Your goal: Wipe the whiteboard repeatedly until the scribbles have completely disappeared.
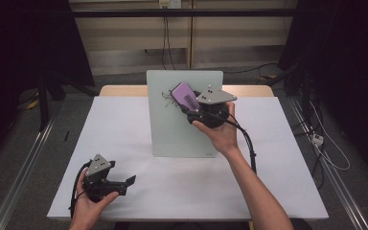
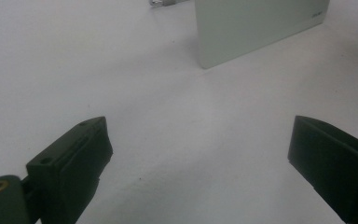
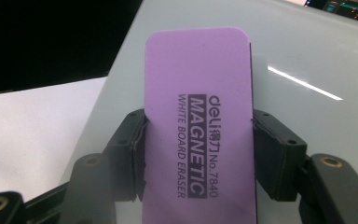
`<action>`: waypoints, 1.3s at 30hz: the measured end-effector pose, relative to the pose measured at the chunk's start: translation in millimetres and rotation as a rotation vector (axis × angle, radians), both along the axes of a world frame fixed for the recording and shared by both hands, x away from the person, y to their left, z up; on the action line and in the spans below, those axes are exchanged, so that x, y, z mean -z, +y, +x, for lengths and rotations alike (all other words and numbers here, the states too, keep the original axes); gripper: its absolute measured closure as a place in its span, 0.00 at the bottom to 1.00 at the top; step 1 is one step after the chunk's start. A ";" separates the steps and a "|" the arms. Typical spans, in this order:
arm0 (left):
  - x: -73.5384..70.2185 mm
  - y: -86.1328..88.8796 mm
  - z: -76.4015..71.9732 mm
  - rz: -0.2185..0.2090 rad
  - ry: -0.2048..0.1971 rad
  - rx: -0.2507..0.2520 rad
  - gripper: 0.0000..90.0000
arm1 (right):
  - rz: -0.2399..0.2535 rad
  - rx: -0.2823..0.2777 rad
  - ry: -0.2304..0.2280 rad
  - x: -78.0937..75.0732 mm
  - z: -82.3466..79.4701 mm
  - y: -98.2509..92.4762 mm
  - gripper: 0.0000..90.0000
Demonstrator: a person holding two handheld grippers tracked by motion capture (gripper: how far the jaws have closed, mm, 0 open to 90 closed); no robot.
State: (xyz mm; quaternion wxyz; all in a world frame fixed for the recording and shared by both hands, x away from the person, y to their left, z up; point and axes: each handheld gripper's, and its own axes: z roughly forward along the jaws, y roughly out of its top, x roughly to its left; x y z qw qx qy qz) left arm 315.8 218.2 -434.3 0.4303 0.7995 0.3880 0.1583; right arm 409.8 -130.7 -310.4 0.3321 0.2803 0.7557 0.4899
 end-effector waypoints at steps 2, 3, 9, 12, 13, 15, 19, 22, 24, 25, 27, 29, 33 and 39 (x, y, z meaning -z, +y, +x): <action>-0.2 0.4 -0.2 0.000 0.005 -0.002 0.06 | -0.002 -0.009 0.003 1.6 0.5 4.1 0.47; -0.3 0.7 -0.2 0.001 0.005 -0.001 0.06 | -0.002 -0.012 0.005 2.2 0.7 6.1 0.47; -0.3 0.6 0.0 0.001 0.004 -0.001 0.06 | -0.003 -0.029 0.018 5.9 1.7 16.2 0.47; -0.3 0.4 -0.1 0.001 0.005 -0.001 0.06 | -0.006 -0.037 0.024 7.5 2.0 20.9 0.47; -0.4 0.6 -0.1 0.002 0.004 -0.001 0.06 | -0.005 -0.039 0.025 8.1 2.1 22.3 0.47; -0.4 1.1 0.1 0.003 0.002 -0.002 0.06 | -0.006 -0.046 0.028 9.5 2.5 24.8 0.47; -0.8 1.0 -0.2 -0.007 0.002 -0.005 0.06 | 0.001 -0.066 0.042 12.4 3.2 29.3 0.47; -1.4 1.8 -0.3 -0.003 0.000 -0.002 0.06 | -0.011 -0.071 0.045 13.6 2.8 32.7 0.47; -1.3 2.4 -0.2 -0.005 -0.001 -0.004 0.06 | -0.018 -0.071 0.043 13.5 2.3 33.5 0.47; -1.6 2.9 -0.5 -0.007 0.000 -0.005 0.06 | -0.019 -0.071 0.042 13.4 1.9 33.2 0.47; -1.7 3.3 -0.9 -0.016 -0.004 -0.012 0.06 | -0.017 -0.073 0.046 12.2 1.8 31.9 0.47; -2.0 4.6 -0.9 -0.012 -0.005 -0.013 0.06 | -0.018 -0.071 0.041 10.6 2.2 30.0 0.47; -1.9 5.0 -1.0 -0.015 -0.008 -0.013 0.06 | -0.011 -0.056 0.031 5.3 2.5 24.3 0.47; -1.8 4.8 -0.9 -0.013 -0.008 -0.011 0.06 | -0.001 -0.023 0.010 -3.3 2.3 10.3 0.47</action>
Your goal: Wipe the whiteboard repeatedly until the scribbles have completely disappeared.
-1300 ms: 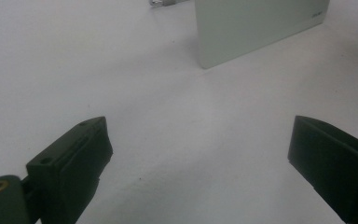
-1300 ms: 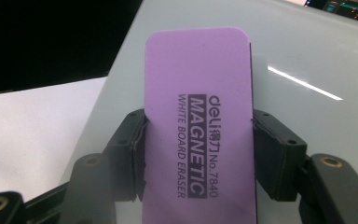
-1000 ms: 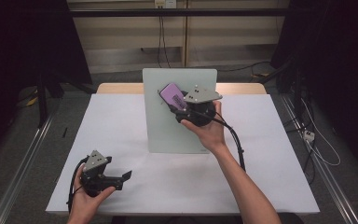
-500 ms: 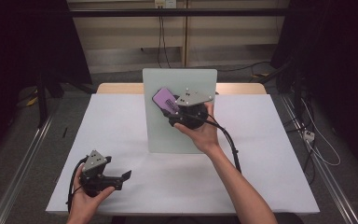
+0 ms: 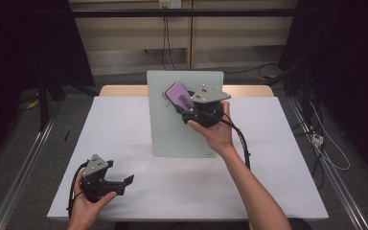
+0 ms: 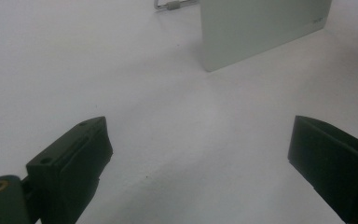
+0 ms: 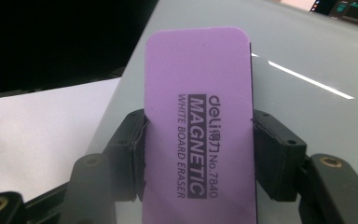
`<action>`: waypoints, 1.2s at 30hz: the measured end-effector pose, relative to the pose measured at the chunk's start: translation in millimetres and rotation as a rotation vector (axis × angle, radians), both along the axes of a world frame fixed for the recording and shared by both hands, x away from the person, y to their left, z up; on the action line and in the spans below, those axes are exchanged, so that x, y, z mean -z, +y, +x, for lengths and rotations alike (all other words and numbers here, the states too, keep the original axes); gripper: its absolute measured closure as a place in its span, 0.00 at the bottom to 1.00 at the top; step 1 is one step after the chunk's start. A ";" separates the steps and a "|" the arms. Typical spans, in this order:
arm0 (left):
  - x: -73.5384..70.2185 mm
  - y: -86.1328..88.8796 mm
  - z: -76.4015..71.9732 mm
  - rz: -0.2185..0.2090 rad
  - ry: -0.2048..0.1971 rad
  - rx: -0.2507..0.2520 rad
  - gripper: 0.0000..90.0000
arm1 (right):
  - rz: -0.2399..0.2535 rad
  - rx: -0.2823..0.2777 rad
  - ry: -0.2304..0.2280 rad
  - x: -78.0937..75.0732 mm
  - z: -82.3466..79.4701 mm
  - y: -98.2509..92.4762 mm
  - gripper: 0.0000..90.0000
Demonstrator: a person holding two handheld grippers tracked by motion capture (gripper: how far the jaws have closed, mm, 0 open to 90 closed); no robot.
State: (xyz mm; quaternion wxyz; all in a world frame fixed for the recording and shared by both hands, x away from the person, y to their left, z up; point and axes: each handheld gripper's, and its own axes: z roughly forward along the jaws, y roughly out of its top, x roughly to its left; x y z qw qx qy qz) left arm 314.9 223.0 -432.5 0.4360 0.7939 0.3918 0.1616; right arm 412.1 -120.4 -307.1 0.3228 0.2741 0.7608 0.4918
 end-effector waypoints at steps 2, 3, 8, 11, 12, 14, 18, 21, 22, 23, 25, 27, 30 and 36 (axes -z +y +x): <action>0.1 -0.1 -0.1 -0.001 0.001 -0.002 0.06 | 0.003 0.008 -0.005 -2.2 0.1 -3.4 0.47; 0.1 -0.2 -0.1 0.000 0.001 -0.001 0.06 | 0.006 0.011 -0.006 -3.2 0.1 -4.7 0.47; 0.0 0.2 -0.1 -0.001 0.001 -0.002 0.06 | 0.027 0.024 -0.017 -8.4 1.4 -11.3 0.47; 0.0 0.0 0.0 -0.001 0.002 -0.001 0.06 | 0.025 0.027 -0.020 -8.7 1.6 -11.1 0.47; -0.1 -0.1 -0.1 0.000 -0.001 0.001 0.06 | 0.027 0.028 -0.020 -8.4 1.7 -10.7 0.47; -0.1 -0.3 -0.3 0.000 -0.001 0.002 0.06 | 0.031 0.026 -0.019 -7.4 1.9 -9.7 0.47; 0.0 0.0 -0.2 -0.001 0.001 0.001 0.06 | 0.014 0.016 -0.016 -3.2 1.2 -3.8 0.47; -0.2 0.0 -0.3 -0.001 -0.001 0.001 0.06 | 0.007 0.007 -0.014 0.8 1.4 1.8 0.47; -0.1 -0.1 -0.3 -0.001 -0.001 0.001 0.06 | 0.003 0.002 -0.011 2.3 1.3 4.0 0.47; -0.1 -0.2 -0.3 -0.002 0.001 0.002 0.06 | -0.006 -0.004 -0.011 4.0 1.1 6.4 0.47; -0.1 -0.3 -0.5 -0.001 0.000 0.001 0.06 | -0.008 -0.013 -0.005 7.2 0.8 10.7 0.47; -0.5 -0.2 -0.7 0.003 0.002 0.002 0.06 | -0.001 -0.023 0.000 10.8 1.0 13.9 0.47; -0.4 -0.2 -0.5 0.003 0.002 0.002 0.06 | -0.010 -0.039 0.010 17.5 0.1 21.3 0.47; -0.6 -0.8 -0.9 0.004 0.005 0.007 0.06 | -0.020 -0.067 0.026 30.6 -1.6 36.0 0.47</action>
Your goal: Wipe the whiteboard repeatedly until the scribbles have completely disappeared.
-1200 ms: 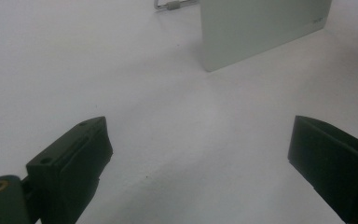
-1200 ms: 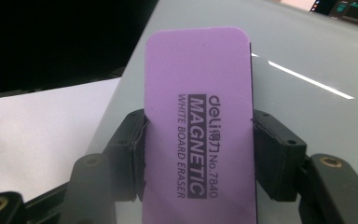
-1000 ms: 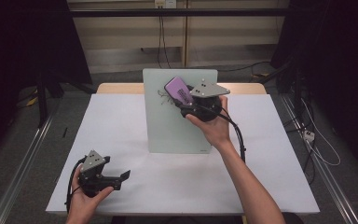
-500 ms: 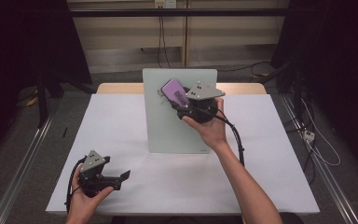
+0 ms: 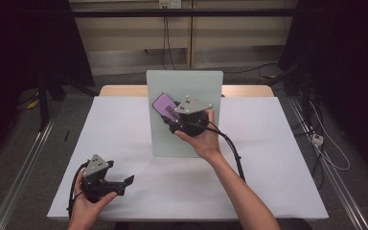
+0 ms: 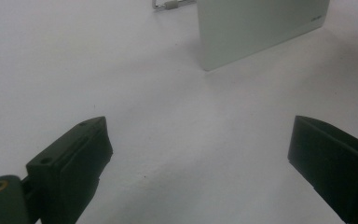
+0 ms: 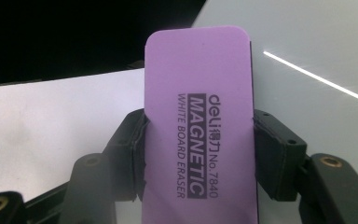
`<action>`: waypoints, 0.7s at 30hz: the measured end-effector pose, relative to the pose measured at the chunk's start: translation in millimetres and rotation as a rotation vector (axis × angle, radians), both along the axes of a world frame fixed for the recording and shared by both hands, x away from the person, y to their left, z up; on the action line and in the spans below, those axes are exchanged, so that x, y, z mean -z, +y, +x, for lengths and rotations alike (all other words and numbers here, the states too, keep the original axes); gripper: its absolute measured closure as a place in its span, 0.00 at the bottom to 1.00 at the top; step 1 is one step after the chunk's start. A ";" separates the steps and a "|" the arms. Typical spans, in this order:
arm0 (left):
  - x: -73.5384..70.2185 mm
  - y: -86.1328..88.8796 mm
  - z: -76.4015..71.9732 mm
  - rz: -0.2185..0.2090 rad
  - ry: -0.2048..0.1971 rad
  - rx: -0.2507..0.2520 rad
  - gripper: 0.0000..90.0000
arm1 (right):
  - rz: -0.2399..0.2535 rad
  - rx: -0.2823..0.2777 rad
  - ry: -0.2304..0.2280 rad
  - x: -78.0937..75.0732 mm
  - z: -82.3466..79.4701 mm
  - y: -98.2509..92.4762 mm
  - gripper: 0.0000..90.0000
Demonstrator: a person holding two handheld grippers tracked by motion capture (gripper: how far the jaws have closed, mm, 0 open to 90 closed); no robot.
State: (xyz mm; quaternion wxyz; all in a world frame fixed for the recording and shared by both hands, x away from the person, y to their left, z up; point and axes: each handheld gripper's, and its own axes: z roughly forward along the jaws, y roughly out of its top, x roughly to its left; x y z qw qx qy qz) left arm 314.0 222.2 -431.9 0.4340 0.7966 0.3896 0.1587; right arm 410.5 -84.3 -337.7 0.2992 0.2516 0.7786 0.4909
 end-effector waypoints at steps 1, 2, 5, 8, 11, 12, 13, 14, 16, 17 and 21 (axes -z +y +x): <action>0.0 0.2 0.0 0.000 0.000 0.000 0.06 | 0.000 -0.005 0.002 2.0 -0.2 1.9 0.47; 0.1 0.4 0.0 0.000 0.000 -0.002 0.06 | 0.003 -0.007 0.006 3.9 -0.6 3.8 0.47; 1.0 0.3 0.6 -0.004 -0.001 -0.006 0.06 | -0.006 -0.020 0.017 10.3 -2.1 10.5 0.47; 0.3 -0.5 0.3 0.002 0.001 0.003 0.06 | -0.025 -0.041 0.033 17.8 -3.4 18.9 0.47; 0.3 0.0 0.3 0.000 0.001 0.001 0.06 | -0.027 -0.062 0.052 25.1 -3.9 26.6 0.47; 0.7 0.3 0.6 -0.006 0.000 -0.003 0.06 | -0.032 -0.069 0.055 26.9 -3.9 28.8 0.47; 0.7 0.9 0.8 -0.005 0.000 -0.005 0.06 | -0.035 -0.072 0.060 28.0 -4.2 31.0 0.47; 0.7 1.2 1.0 -0.004 0.001 -0.005 0.06 | -0.046 -0.073 0.057 28.2 -4.4 31.9 0.47; 0.7 1.2 0.9 -0.009 -0.002 -0.005 0.06 | -0.043 -0.075 0.067 26.5 -3.8 31.1 0.47; 0.4 1.1 0.9 -0.005 -0.002 -0.002 0.06 | -0.046 -0.079 0.064 25.7 -3.4 30.3 0.47; 0.4 0.8 0.7 -0.006 -0.004 -0.003 0.06 | -0.027 -0.052 0.043 15.9 -2.0 25.3 0.47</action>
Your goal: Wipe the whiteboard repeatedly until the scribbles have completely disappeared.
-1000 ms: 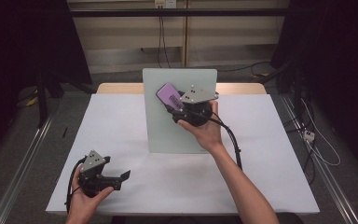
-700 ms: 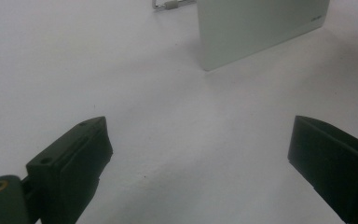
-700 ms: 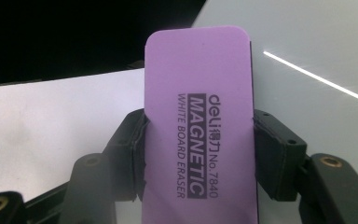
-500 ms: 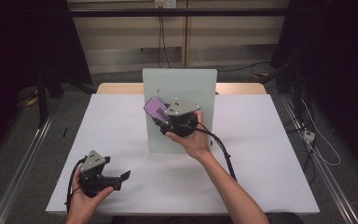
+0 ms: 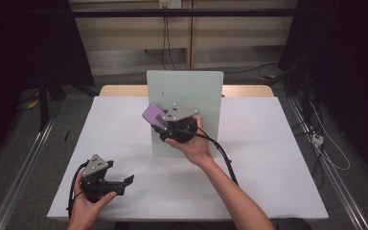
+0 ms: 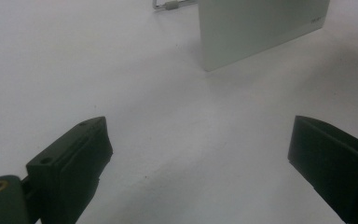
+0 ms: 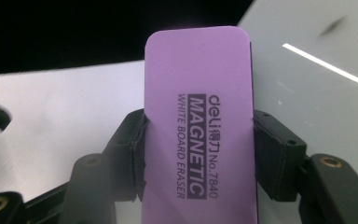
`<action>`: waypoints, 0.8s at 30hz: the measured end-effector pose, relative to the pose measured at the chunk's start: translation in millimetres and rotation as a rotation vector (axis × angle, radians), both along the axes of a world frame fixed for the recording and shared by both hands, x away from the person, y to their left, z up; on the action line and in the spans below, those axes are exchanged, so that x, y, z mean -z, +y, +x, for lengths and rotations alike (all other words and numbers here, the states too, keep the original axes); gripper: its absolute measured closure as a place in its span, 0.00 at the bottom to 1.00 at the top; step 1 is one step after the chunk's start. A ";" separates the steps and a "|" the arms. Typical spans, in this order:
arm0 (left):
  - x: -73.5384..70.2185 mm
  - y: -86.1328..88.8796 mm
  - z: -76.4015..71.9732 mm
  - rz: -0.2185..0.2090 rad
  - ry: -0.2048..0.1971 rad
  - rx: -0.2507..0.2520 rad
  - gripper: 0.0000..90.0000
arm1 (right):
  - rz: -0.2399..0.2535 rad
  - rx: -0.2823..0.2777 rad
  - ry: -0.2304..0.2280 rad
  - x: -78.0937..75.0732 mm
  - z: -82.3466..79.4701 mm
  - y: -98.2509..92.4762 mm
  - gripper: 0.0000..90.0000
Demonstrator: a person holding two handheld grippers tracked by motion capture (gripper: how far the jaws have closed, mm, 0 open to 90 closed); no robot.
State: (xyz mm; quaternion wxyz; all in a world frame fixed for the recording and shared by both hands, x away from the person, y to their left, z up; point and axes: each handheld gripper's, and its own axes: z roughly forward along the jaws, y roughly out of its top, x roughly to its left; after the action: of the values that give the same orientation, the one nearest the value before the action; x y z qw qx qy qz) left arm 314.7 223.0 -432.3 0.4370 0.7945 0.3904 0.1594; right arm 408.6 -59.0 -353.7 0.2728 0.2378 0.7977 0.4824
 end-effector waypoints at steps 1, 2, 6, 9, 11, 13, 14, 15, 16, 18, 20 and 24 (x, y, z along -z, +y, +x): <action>0.0 0.1 0.0 -0.001 0.000 0.000 0.06 | 0.011 0.012 -0.008 -3.6 0.5 -2.1 0.47; 0.0 0.3 0.0 -0.001 0.000 0.000 0.06 | 0.015 0.019 -0.014 -7.3 1.4 -4.9 0.47; -0.2 0.7 0.0 -0.004 0.002 -0.001 0.06 | 0.039 0.059 -0.040 -22.7 4.5 -15.5 0.47; -0.5 0.6 -0.1 -0.003 0.000 0.000 0.06 | 0.070 0.099 -0.062 -34.4 6.7 -23.4 0.47; -0.7 1.0 0.3 0.002 0.007 0.003 0.06 | 0.068 0.111 -0.071 -39.2 7.7 -25.1 0.47; -0.6 0.7 0.6 0.001 0.008 0.001 0.06 | 0.065 0.119 -0.077 -43.3 8.9 -24.9 0.47; -0.7 0.6 0.6 0.000 0.007 0.002 0.06 | 0.062 0.122 -0.082 -45.4 9.6 -24.5 0.47; -0.6 0.4 0.4 -0.002 0.001 0.002 0.06 | 0.061 0.123 -0.084 -47.6 10.5 -24.1 0.47; -0.7 0.5 0.3 -0.003 0.000 0.004 0.06 | 0.066 0.125 -0.086 -49.3 11.4 -23.5 0.47; -0.7 0.8 0.3 -0.006 0.002 0.002 0.06 | 0.066 0.129 -0.089 -50.4 12.4 -21.4 0.47; -0.8 1.5 1.0 -0.003 0.002 0.003 0.06 | 0.060 0.129 -0.096 -48.3 12.2 -17.6 0.47; -0.9 0.9 0.7 -0.004 0.002 -0.001 0.06 | 0.058 0.112 -0.083 -35.9 9.9 -4.0 0.47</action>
State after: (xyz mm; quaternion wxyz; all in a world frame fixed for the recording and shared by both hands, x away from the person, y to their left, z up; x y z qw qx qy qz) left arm 315.4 223.9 -431.4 0.4383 0.7935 0.3916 0.1580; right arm 418.5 -63.0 -317.8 0.3251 0.2697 0.7568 0.4987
